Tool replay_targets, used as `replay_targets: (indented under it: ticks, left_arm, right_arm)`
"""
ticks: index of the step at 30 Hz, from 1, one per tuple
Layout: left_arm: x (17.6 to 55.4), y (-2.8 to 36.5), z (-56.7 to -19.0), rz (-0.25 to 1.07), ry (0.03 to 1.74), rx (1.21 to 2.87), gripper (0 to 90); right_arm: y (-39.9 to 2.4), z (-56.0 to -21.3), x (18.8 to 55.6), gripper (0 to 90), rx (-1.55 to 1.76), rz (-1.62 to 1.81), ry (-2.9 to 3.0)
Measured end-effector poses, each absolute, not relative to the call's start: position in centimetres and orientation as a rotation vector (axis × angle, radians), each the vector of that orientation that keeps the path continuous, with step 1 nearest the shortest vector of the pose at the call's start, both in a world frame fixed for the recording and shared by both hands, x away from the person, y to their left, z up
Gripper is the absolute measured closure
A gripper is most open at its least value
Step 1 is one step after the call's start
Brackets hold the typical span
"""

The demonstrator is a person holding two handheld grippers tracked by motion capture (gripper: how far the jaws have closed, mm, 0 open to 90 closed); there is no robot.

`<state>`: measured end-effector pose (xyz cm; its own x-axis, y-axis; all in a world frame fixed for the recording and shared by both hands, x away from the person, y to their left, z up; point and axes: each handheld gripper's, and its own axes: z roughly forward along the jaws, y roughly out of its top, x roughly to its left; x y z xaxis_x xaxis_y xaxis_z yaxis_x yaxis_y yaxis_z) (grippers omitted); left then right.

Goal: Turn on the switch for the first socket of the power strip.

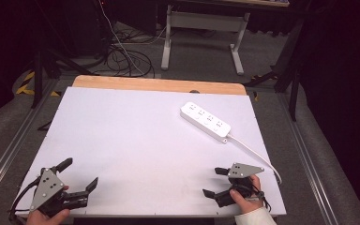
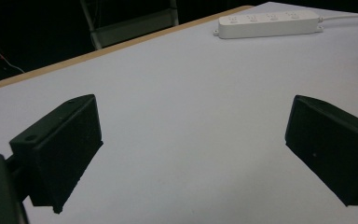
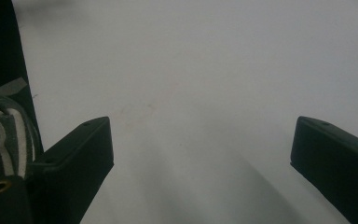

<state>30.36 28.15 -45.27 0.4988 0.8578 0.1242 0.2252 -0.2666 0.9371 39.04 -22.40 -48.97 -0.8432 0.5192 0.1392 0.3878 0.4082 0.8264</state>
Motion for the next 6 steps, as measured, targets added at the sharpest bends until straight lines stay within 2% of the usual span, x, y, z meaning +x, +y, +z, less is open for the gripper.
replay_targets:
  ticks: [6]
  left_arm:
    - [30.38,28.2,-45.31,0.817,0.919,1.763,4.2]
  right_arm:
    - [-22.49,-48.84,38.99,6.3,0.755,1.362,2.489]
